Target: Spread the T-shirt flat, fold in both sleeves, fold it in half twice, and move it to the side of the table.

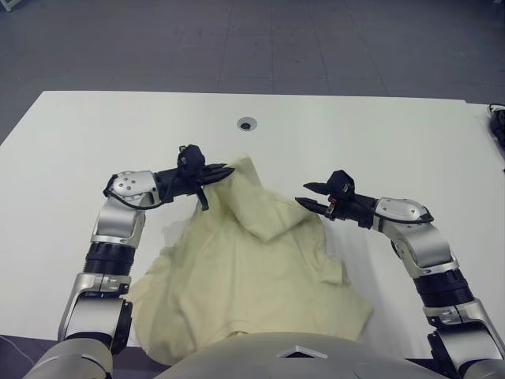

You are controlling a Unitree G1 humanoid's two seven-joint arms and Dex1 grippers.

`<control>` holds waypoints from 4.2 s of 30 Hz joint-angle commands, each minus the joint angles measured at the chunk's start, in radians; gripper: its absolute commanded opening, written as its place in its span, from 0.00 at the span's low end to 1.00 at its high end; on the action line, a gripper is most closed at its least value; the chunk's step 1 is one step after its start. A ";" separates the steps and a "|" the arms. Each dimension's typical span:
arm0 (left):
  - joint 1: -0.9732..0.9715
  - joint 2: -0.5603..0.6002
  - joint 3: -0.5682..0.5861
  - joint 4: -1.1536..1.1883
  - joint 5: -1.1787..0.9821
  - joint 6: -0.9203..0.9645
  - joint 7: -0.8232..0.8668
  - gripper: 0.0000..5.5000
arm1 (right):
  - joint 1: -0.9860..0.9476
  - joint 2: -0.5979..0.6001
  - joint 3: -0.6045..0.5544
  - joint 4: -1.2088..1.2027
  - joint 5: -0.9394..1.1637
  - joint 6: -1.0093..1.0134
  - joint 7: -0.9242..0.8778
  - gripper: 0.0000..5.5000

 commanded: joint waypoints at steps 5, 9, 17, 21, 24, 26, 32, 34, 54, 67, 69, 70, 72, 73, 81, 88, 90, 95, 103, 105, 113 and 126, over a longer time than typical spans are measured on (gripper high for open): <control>0.196 0.096 0.059 -0.209 -0.063 0.005 -0.019 0.00 | -0.022 0.020 0.002 -0.021 0.030 0.050 0.029 0.63; 0.235 0.112 0.114 -0.238 -0.106 0.007 -0.010 0.00 | -0.030 0.021 0.011 -0.023 0.034 0.078 0.047 0.75; 0.312 0.113 0.150 -0.295 -0.154 0.003 0.003 0.00 | -0.097 0.090 0.001 0.044 0.054 0.153 0.021 0.97; 0.316 0.111 0.136 -0.292 -0.145 -0.008 0.010 0.00 | -0.156 0.139 0.031 0.104 0.029 0.153 0.007 0.94; 0.317 0.109 0.126 -0.291 -0.139 -0.013 0.012 0.00 | -0.192 0.165 0.057 0.156 -0.003 0.136 -0.002 0.87; 0.320 0.110 0.123 -0.292 -0.139 -0.016 0.014 0.00 | -0.214 0.176 0.070 0.195 -0.024 0.125 -0.004 0.81; 0.322 0.105 0.111 -0.293 -0.135 -0.020 0.027 0.00 | -0.250 0.168 0.141 0.310 -0.142 0.026 -0.003 0.64; 0.318 0.102 0.110 -0.290 -0.137 -0.018 0.031 0.00 | -0.252 0.164 0.165 0.329 -0.179 -0.011 0.002 0.58; 0.322 0.098 0.098 -0.275 -0.130 -0.033 0.051 0.00 | -0.259 0.178 0.160 0.425 -0.242 -0.116 -0.002 0.00; 0.185 0.029 0.160 -0.096 -0.076 -0.048 0.286 0.00 | -0.205 0.153 -0.049 0.318 -0.144 -0.180 -0.076 0.00; 0.156 0.018 0.159 -0.069 -0.058 -0.045 0.329 0.00 | -0.217 0.155 -0.078 0.340 -0.137 -0.199 -0.097 0.00; 0.140 0.013 0.153 -0.053 -0.045 -0.048 0.344 0.00 | -0.227 0.156 -0.090 0.358 -0.139 -0.213 -0.110 0.00; 0.111 0.004 0.140 -0.023 -0.023 -0.053 0.362 0.00 | -0.244 0.160 -0.107 0.396 -0.144 -0.235 -0.136 0.00; 0.096 -0.002 0.131 -0.005 -0.009 -0.055 0.370 0.00 | -0.251 0.163 -0.113 0.419 -0.149 -0.247 -0.149 0.00; -0.067 -0.073 0.065 0.233 0.115 -0.103 0.476 0.00 | -0.320 0.179 -0.157 0.613 -0.170 -0.351 -0.249 0.00; -0.187 -0.132 0.024 0.452 0.211 -0.187 0.574 0.00 | -0.374 0.210 -0.153 0.748 -0.199 -0.438 -0.307 0.00; -0.219 -0.149 0.017 0.510 0.233 -0.211 0.601 0.00 | -0.382 0.217 -0.159 0.772 -0.207 -0.456 -0.330 0.05; -0.241 -0.172 0.017 0.572 0.249 -0.256 0.635 0.07 | -0.396 0.217 -0.158 0.809 -0.236 -0.517 -0.371 0.19; -0.230 -0.142 0.041 0.552 0.297 -0.284 0.766 0.32 | -0.370 0.204 -0.177 0.764 -0.298 -0.693 -0.542 0.43; -0.219 -0.130 0.049 0.539 0.304 -0.276 0.788 0.38 | -0.337 0.196 -0.177 0.714 -0.290 -0.702 -0.525 0.48; -0.034 -0.039 0.143 0.176 0.268 -0.206 0.795 0.62 | -0.058 0.043 -0.082 0.211 -0.295 -0.569 -0.262 0.71; 0.297 0.064 0.216 -0.381 0.306 -0.070 0.738 0.98 | 0.058 -0.152 0.105 -0.011 -0.470 -0.449 -0.011 0.98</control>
